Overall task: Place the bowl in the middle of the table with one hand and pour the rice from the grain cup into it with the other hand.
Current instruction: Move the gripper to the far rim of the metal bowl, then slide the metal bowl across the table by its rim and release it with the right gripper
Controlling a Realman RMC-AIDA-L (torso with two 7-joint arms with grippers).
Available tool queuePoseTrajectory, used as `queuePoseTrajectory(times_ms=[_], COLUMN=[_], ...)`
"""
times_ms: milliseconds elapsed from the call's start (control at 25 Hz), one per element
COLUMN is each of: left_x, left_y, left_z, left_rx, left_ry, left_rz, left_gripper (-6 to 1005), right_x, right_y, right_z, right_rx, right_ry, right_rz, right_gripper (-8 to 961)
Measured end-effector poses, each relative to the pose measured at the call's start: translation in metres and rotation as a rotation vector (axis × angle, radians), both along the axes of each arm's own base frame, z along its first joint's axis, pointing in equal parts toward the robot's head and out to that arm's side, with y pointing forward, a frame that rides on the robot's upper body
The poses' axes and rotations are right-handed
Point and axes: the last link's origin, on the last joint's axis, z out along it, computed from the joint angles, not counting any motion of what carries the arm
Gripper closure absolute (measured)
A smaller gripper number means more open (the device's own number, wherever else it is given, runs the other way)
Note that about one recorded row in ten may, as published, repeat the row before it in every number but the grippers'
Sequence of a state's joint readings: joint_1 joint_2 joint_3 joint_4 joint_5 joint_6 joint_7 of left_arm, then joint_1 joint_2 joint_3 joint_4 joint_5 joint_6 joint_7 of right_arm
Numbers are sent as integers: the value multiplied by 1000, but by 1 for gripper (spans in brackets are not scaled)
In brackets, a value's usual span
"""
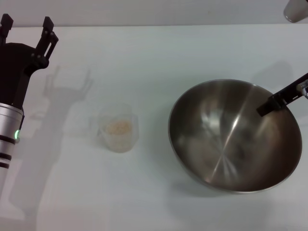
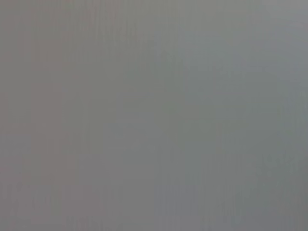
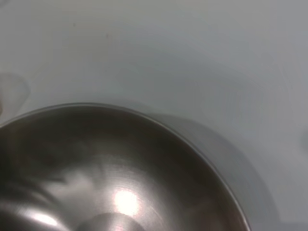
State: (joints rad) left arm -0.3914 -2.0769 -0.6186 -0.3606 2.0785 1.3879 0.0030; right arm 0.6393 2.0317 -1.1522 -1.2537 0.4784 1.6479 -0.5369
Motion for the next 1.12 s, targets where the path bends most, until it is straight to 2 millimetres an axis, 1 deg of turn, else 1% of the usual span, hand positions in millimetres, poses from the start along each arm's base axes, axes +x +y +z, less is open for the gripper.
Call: queuePoseTrajectory(times_ms=[200,440,640,800,880,1120], left_x=[-1,-1,0,0,0,-1], left_y=[-1,-2,-2,-3,-3,-4], left_z=[0,0,1,1,1,0], left_rx=[0,3,7,8,8,7], left_ry=[0,-2,-4,-5,-5,-6], left_rz=[4,1,-3,-4,-3,-3], left_gripper=[129,128,128,128,128,128], right_x=[0,-1,-3,-10,-16,-20], right_y=[-1,1,5,8,8,9], right_z=[-2,-1,6,16,23,26], right_rx=[-6,8,58,108,138,161], right_ry=[2,20,61,130,191,260], right_rz=[7,19,21,44,75,105], right_gripper=[528,779,929,929,925,914])
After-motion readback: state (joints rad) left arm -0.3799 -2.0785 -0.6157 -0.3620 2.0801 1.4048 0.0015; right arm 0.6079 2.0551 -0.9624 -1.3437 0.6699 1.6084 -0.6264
